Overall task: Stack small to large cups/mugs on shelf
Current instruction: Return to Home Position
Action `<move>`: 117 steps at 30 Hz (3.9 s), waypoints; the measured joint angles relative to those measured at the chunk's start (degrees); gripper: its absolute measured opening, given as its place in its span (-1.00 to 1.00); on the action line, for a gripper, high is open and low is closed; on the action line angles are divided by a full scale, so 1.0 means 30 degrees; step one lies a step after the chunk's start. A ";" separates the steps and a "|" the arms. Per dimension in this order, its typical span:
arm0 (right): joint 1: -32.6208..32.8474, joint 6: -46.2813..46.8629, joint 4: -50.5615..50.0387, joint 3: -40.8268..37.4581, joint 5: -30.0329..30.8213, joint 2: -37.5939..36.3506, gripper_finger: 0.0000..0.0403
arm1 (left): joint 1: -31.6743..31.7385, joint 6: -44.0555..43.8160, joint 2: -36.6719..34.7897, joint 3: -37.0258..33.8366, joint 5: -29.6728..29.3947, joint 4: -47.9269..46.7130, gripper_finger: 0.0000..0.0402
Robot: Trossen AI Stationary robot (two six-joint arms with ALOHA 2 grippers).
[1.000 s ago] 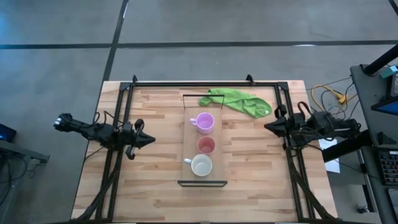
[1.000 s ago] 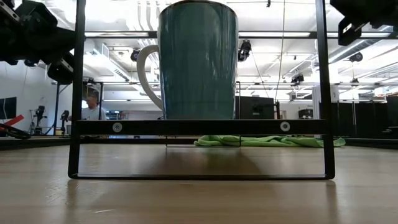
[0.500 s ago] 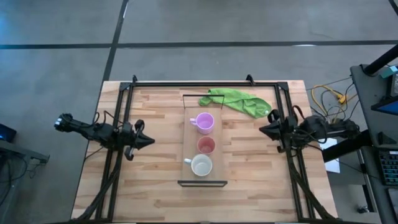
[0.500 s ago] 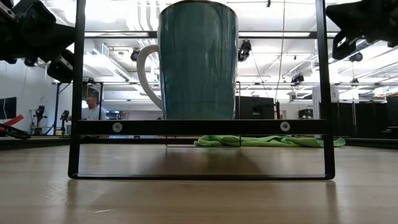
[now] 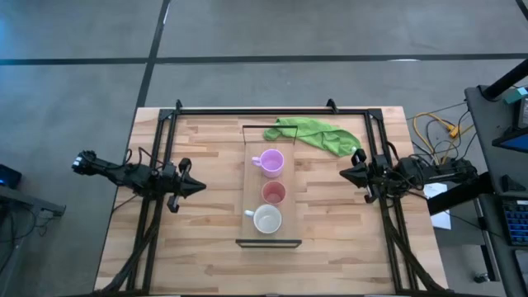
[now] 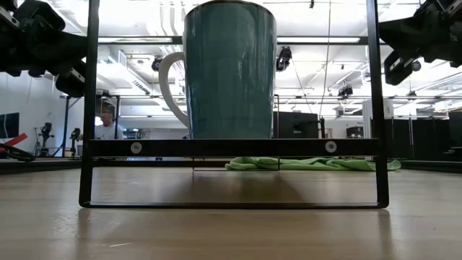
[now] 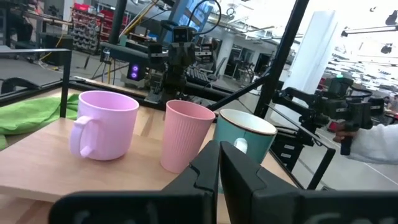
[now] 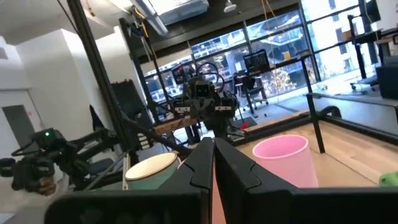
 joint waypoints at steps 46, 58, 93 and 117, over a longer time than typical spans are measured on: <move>0.0001 -0.4343 -0.1955 0.0024 0.0000 0.0153 -0.96 | -0.0007 0.4124 0.0354 -0.0022 -0.0116 0.0233 -1.00; 0.0003 -0.5371 -0.2316 0.1151 -0.0127 0.0160 -0.96 | -0.0007 0.4278 -0.0042 0.0710 0.0007 0.0222 -1.00; 0.0006 -0.4198 -0.2374 0.0039 -0.2011 -0.0007 -0.96 | -0.0007 0.3022 -0.0270 0.0038 0.0124 0.1863 -1.00; 0.0006 -0.2284 -0.2472 0.0032 -0.2011 0.0044 -0.96 | -0.0007 0.3002 -0.0305 -0.0007 0.0081 0.1996 -1.00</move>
